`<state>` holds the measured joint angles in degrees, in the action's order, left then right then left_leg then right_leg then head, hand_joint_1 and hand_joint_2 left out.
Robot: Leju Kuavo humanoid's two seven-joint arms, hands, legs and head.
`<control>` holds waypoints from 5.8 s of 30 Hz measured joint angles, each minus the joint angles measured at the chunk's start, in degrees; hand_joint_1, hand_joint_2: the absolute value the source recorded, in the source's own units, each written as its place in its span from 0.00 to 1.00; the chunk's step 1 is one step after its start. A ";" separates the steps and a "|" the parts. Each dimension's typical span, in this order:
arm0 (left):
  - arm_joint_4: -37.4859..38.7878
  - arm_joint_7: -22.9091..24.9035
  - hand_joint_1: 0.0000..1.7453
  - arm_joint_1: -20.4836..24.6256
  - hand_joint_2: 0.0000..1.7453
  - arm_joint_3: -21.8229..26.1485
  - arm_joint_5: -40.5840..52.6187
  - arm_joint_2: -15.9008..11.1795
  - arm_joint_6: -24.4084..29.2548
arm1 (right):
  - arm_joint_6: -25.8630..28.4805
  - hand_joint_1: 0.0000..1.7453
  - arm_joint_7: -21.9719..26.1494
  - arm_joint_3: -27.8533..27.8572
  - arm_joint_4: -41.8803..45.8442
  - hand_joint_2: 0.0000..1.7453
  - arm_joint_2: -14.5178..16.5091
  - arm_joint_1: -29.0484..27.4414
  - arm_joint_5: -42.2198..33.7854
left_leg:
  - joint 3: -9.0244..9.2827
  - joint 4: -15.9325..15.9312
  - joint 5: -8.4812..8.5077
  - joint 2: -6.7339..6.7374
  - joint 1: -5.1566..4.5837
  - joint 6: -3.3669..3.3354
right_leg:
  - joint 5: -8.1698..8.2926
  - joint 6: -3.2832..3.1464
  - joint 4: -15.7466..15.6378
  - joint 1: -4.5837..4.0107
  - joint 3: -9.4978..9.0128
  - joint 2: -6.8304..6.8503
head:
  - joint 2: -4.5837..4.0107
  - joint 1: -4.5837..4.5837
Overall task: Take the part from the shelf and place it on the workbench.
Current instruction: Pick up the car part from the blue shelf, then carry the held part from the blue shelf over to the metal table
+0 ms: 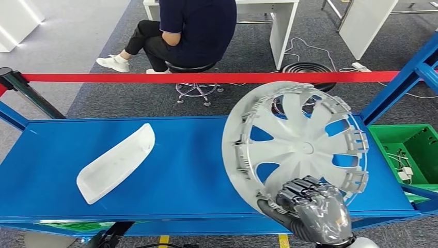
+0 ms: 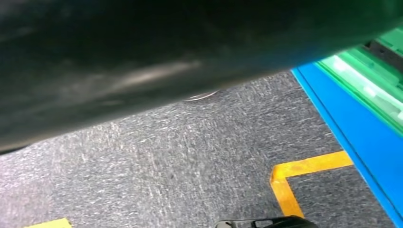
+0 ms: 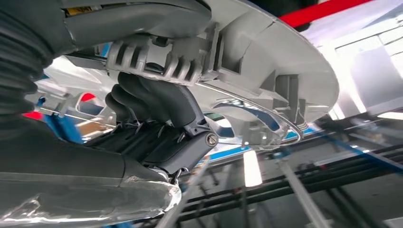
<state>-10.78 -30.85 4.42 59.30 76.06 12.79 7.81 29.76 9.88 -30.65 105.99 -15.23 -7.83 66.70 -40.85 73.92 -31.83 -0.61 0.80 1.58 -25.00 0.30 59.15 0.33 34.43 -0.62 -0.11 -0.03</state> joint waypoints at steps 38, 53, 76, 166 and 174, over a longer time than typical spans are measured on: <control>0.00 -2.38 0.00 1.55 1.00 -0.31 0.39 0.37 -1.07 | -0.17 1.00 -9.38 -15.98 -15.57 1.00 10.42 20.54 14.34 | 5.85 -15.58 7.63 0.01 0.10 -0.75 | -0.03 1.41 0.17 -0.40 0.48 -0.02 | 0.00 -0.17; 0.00 -1.46 0.00 1.48 1.00 -0.29 0.02 0.44 -0.70 | -0.61 1.00 -11.08 -17.13 -16.85 1.00 10.51 22.39 13.88 | 6.08 -15.84 7.66 -0.24 0.03 -0.60 | 0.48 1.21 0.17 -0.45 0.80 -0.02 | 0.00 0.09; 0.00 1.33 0.00 1.34 1.00 -0.26 0.34 0.64 2.83 | -0.50 1.00 -12.39 -17.28 -17.20 1.00 10.52 21.35 14.06 | 6.12 -15.61 7.66 -0.09 0.16 -2.17 | -6.31 2.57 16.23 -0.09 8.69 0.19 | 0.00 0.05; 0.02 3.06 0.00 1.20 1.00 -0.52 1.07 0.40 3.97 | 2.50 1.00 -12.62 -15.01 -18.12 1.00 12.15 17.89 11.97 | 9.52 -18.04 6.25 0.47 -0.17 -2.75 | -3.64 2.71 11.12 -0.41 9.12 0.42 | 0.00 -0.24; 0.02 3.03 0.00 1.22 1.00 -0.56 1.09 0.34 3.98 | 3.34 1.00 -12.69 -13.29 -18.01 1.00 12.11 16.32 11.54 | 4.87 -17.85 10.78 0.53 -0.27 -1.09 | -3.56 2.03 -2.13 -0.53 -5.83 0.22 | 0.00 -0.30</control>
<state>-10.75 -27.82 5.64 58.74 77.15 13.14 11.79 33.10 -2.80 -43.94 87.97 -3.13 8.49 78.25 -35.98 56.07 -21.05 -0.08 0.52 0.49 -28.56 2.33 57.03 -0.19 28.60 -0.40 -0.11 -0.32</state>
